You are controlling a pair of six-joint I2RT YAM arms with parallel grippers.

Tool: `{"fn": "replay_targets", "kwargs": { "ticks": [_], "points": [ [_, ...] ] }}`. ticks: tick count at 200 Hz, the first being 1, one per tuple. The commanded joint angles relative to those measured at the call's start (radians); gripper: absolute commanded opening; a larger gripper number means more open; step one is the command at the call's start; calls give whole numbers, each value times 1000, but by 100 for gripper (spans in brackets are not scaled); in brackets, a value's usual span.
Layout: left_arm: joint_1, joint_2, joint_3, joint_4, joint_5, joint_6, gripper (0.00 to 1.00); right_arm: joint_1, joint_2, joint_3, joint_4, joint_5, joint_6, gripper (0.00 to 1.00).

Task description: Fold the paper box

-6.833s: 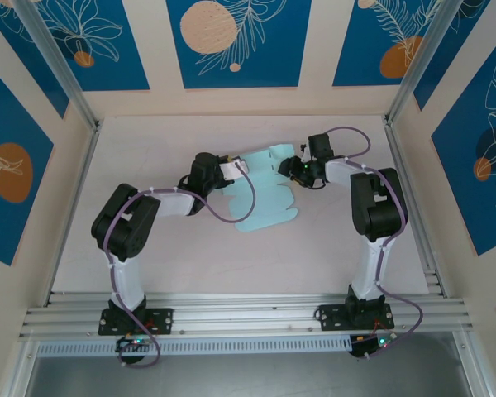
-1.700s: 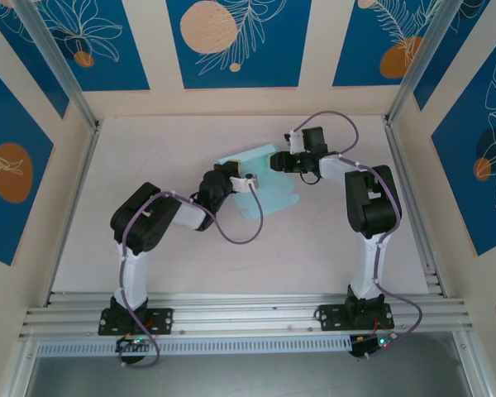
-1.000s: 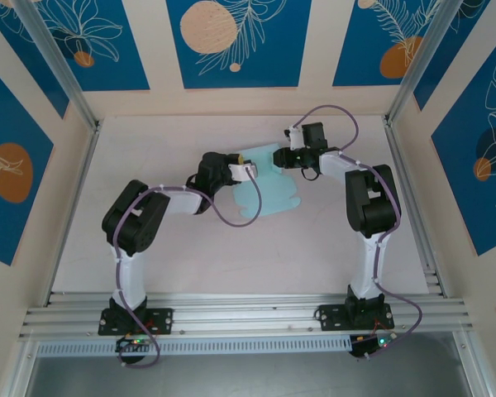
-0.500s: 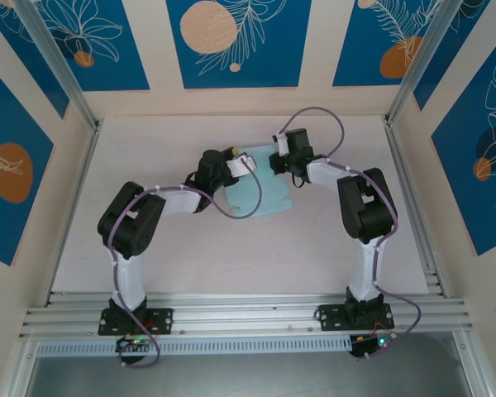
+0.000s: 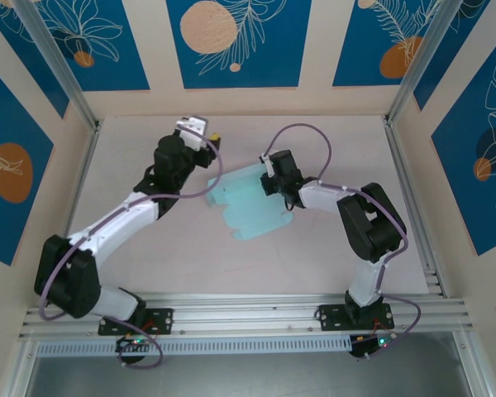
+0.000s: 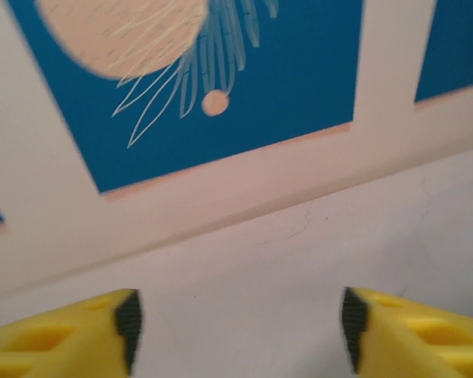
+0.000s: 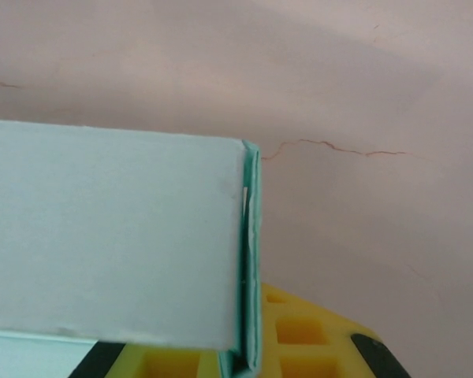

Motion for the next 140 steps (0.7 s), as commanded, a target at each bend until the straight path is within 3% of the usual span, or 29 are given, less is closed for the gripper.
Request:
{"fn": "replay_targets", "kwargs": {
  "ticks": [1,25,49,81,140],
  "points": [
    [17,-37,-60,-190,46,-295,59,25,-54,-19,20,90,48,8],
    [15,-37,-72,-265,113,-377,58,37,-65,-28,9,96,92,9],
    [6,-3,-107,-215,206,-453,51,48,-55,-21,10,103,106,9],
    [-10,74,-99,-216,151,-491,47,55,-35,-3,0,106,130,9],
    [-34,148,-84,-201,162,-515,43,67,-22,11,-23,104,174,9]
  ]
}}
